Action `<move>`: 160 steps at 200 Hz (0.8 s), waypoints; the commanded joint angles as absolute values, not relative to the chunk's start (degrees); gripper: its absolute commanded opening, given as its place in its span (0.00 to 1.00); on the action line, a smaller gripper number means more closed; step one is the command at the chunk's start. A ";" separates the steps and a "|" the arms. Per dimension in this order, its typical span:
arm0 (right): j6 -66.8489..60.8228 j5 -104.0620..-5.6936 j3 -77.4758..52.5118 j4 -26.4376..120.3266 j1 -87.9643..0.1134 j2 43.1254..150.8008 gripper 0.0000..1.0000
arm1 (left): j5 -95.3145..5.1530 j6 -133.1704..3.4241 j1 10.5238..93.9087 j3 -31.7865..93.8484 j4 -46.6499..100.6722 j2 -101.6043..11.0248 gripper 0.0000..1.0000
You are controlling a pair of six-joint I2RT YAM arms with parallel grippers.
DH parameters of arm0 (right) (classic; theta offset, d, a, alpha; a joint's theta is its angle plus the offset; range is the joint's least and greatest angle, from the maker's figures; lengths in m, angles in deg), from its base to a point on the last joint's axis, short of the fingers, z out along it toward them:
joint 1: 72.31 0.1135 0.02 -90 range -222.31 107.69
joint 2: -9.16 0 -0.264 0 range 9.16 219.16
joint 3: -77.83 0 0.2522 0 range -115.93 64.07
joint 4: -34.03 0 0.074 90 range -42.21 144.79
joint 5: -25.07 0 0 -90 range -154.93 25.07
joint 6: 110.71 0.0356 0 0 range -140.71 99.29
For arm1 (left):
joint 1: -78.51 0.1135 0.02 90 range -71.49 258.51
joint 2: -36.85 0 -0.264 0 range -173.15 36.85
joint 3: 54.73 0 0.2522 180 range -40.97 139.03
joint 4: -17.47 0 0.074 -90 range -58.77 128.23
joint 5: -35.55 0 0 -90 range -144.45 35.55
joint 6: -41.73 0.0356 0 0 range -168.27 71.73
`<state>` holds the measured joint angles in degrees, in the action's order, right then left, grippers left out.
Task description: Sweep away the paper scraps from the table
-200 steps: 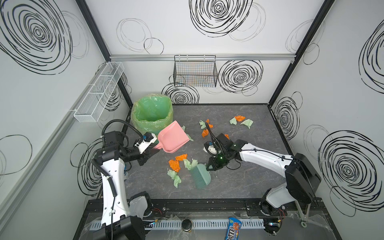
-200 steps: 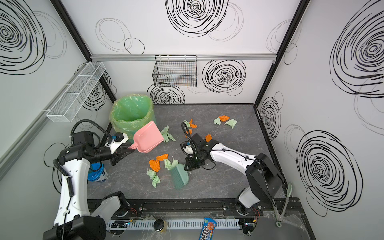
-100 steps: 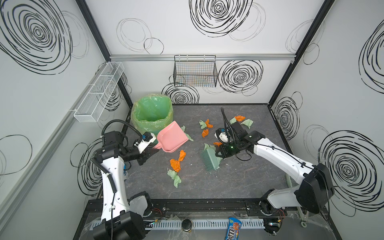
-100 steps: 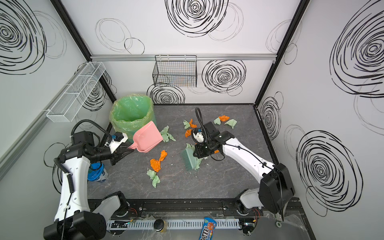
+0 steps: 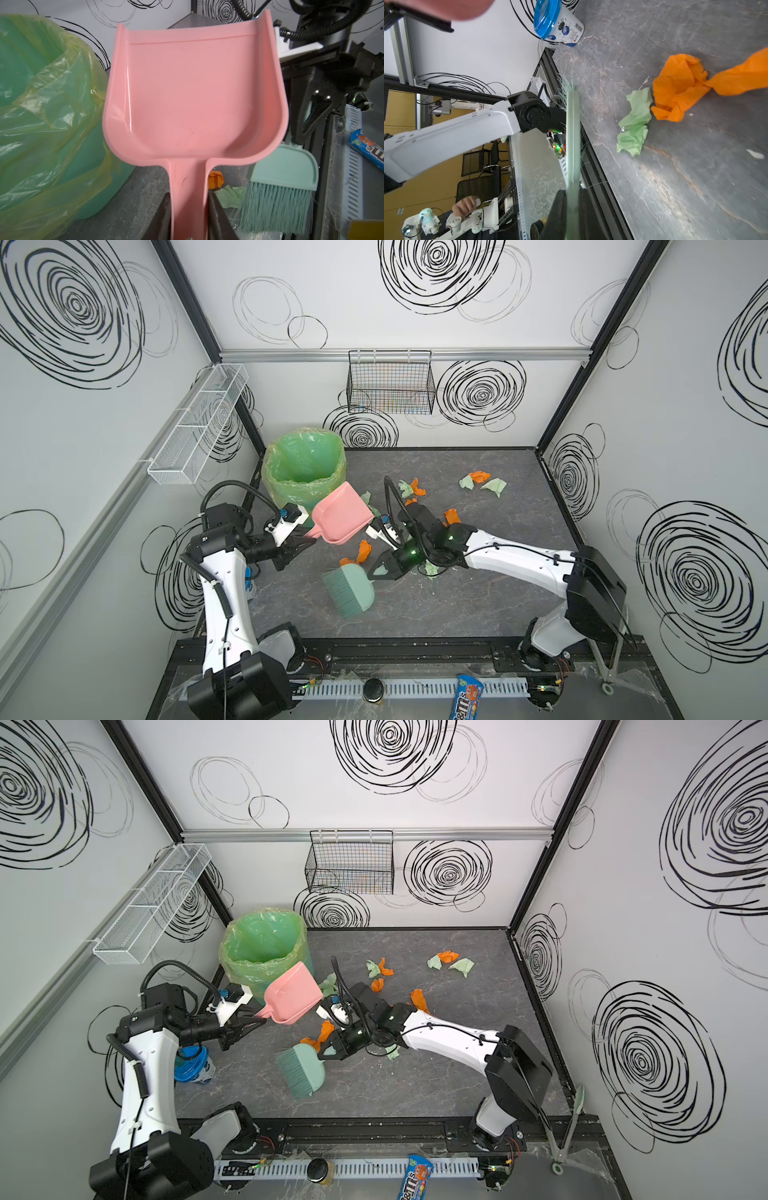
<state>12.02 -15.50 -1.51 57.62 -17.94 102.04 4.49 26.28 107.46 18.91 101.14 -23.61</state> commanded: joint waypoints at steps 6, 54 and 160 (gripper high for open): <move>16.20 -12.99 -4.61 48.10 -17.30 106.72 0.00 | 7.72 29.06 108.80 19.24 104.06 -24.01 0.00; 17.59 -16.09 -6.95 47.52 -17.29 115.94 0.00 | 7.85 32.24 110.00 19.63 106.73 -24.93 0.00; 8.57 -29.62 -3.79 68.84 -27.79 113.35 0.00 | 8.09 39.66 113.53 20.38 111.56 -28.44 0.00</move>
